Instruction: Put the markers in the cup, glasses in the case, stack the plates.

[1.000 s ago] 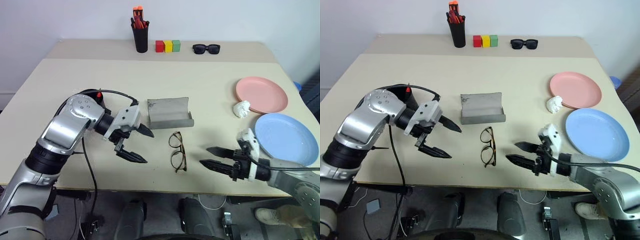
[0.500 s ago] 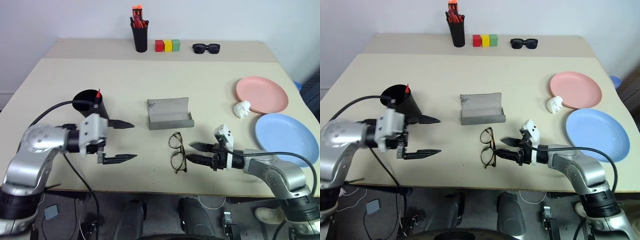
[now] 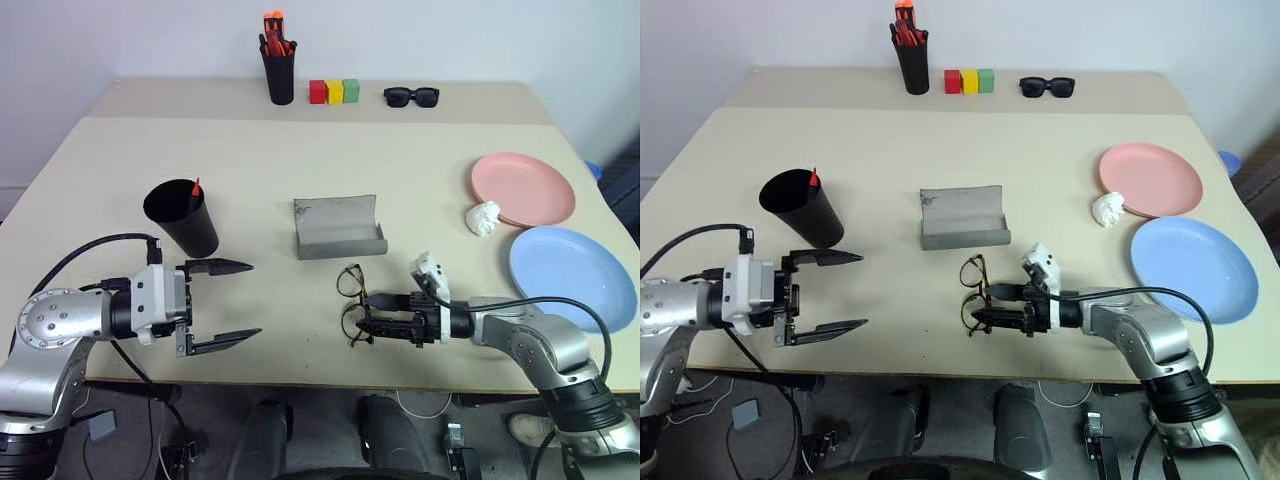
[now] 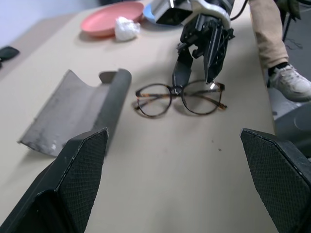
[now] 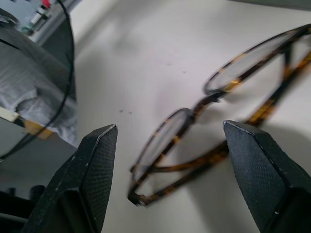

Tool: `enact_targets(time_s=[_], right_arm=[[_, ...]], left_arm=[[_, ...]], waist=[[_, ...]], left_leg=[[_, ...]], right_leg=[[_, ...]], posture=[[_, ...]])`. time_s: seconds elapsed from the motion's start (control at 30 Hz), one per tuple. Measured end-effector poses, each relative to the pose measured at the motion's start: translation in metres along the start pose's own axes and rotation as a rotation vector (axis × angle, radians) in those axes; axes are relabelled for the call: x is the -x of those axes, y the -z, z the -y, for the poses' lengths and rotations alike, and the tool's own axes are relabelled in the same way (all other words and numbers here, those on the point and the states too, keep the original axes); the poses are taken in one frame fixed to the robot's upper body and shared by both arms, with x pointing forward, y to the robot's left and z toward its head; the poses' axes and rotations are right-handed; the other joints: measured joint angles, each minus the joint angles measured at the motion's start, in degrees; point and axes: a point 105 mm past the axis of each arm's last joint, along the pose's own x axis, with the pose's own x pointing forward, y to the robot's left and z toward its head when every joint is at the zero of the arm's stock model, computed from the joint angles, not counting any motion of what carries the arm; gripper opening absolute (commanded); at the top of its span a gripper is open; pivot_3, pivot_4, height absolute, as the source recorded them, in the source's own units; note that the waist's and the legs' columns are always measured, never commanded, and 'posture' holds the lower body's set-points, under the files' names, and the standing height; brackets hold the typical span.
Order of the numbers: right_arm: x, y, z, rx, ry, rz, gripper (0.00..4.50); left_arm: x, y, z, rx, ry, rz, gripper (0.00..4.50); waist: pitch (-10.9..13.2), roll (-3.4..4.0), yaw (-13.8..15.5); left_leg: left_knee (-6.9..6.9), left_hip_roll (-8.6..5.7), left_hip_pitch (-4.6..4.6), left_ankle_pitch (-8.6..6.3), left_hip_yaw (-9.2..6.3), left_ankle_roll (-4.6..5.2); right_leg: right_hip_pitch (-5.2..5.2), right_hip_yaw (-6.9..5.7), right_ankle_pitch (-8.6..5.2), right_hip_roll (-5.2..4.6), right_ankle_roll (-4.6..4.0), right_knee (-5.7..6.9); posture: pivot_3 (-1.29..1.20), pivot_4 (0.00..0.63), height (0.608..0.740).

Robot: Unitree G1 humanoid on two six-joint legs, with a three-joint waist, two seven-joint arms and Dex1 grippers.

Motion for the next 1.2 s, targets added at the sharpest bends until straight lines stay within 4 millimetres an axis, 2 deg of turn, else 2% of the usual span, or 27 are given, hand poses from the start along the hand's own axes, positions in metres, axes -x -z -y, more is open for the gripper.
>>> enact_targets(time_s=[0.27,0.8,0.9,1.03,1.2], right_arm=[[-0.012,-0.004,-0.004,0.003,-0.013,0.018,3.54],[-0.016,-0.016,-0.002,0.044,0.002,0.027,3.54],[-0.016,-0.016,-0.001,0.041,0.003,0.026,2.65],[-0.015,-0.014,0.001,0.037,0.015,0.02,0.68],[-0.015,-0.013,0.002,0.04,0.017,0.014,0.68]], left_arm=[[-0.005,0.004,0.001,0.003,0.0,0.008,4.47],[-0.003,0.008,0.001,0.008,0.005,0.007,4.47],[-0.003,0.008,0.0,0.008,0.003,0.008,4.5],[-0.003,0.008,0.0,0.01,-0.002,0.008,4.5],[-0.003,0.008,0.0,0.011,-0.005,0.008,4.5]], waist=[[0.0,0.0,0.0],[0.0,0.0,0.0],[0.0,0.0,0.0],[0.0,0.0,0.0],[0.0,0.0,0.0]], left_leg=[[0.0,0.0,0.0,0.0,0.0,0.0],[-0.03,0.0,-0.01,0.0,0.0,0.0],[-0.03,0.0,-0.01,0.0,-0.01,0.0],[-0.04,0.0,-0.01,0.0,0.0,0.0],[-0.04,0.0,-0.02,0.0,0.0,0.0]], right_leg=[[-0.01,0.0,0.0,0.01,0.0,0.0],[-0.03,0.0,0.0,0.01,-0.01,0.0],[-0.03,0.0,0.0,0.01,-0.01,-0.01],[-0.04,0.0,0.0,0.01,-0.01,-0.01],[-0.04,0.0,0.0,0.01,-0.01,-0.01]], posture=[[0.0,0.15,0.74],[0.0,0.15,0.74],[0.0,0.15,0.74],[0.0,0.15,0.74],[0.0,0.15,0.74]])
